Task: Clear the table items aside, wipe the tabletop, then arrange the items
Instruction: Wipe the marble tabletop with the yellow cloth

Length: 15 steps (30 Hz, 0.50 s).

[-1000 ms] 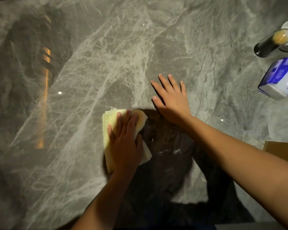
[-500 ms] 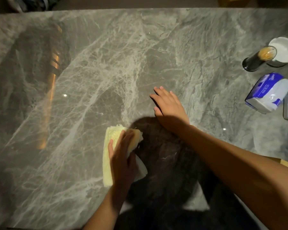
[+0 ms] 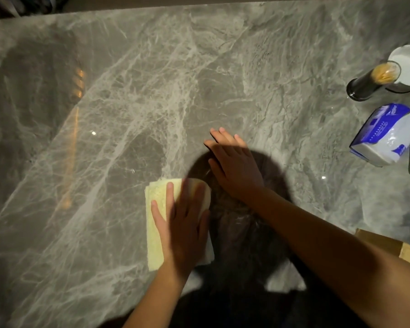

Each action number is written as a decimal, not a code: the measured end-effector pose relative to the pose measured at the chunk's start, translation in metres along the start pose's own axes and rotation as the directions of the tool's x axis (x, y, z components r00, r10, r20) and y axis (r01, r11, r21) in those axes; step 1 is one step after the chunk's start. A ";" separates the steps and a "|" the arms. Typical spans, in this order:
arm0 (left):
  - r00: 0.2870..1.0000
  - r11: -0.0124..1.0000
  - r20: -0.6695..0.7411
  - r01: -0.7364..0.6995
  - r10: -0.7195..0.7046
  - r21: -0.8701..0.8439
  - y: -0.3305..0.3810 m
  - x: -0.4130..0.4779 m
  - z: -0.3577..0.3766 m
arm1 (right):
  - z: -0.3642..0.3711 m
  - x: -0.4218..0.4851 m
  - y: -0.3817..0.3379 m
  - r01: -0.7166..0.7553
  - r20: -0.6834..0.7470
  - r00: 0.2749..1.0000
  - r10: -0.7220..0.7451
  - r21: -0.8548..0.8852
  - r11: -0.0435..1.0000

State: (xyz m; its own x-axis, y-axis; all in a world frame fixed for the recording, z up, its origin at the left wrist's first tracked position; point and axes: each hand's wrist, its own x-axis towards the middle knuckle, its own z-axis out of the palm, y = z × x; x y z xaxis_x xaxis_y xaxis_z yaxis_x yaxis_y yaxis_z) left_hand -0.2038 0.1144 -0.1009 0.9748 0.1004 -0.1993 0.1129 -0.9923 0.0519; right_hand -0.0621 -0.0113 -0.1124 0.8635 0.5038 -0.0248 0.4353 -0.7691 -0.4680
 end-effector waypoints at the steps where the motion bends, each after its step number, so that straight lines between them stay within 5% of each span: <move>1: 1.000 1.000 -0.006 0.010 -0.010 -0.007 -0.002 0.010 -0.002 | -0.001 0.000 0.000 0.000 0.001 1.000 0.000 0.000 1.000; 9: 0.986 0.982 -0.036 0.158 -0.162 -0.107 -0.010 0.060 -0.015 | -0.004 -0.001 0.000 -0.010 0.007 1.000 0.010 -0.001 1.000; 15: 0.992 0.982 -0.107 0.053 -0.073 -0.179 -0.018 0.107 -0.024 | -0.002 0.001 -0.001 -0.022 -0.002 1.000 0.022 -0.040 0.999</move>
State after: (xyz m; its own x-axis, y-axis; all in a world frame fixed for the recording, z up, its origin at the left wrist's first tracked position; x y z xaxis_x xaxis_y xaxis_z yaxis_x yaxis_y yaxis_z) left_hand -0.0970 0.1447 -0.0998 0.9789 0.1800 -0.0969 0.1972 -0.9563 0.2157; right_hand -0.0615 -0.0109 -0.1100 0.8732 0.4861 -0.0336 0.4261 -0.7952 -0.4313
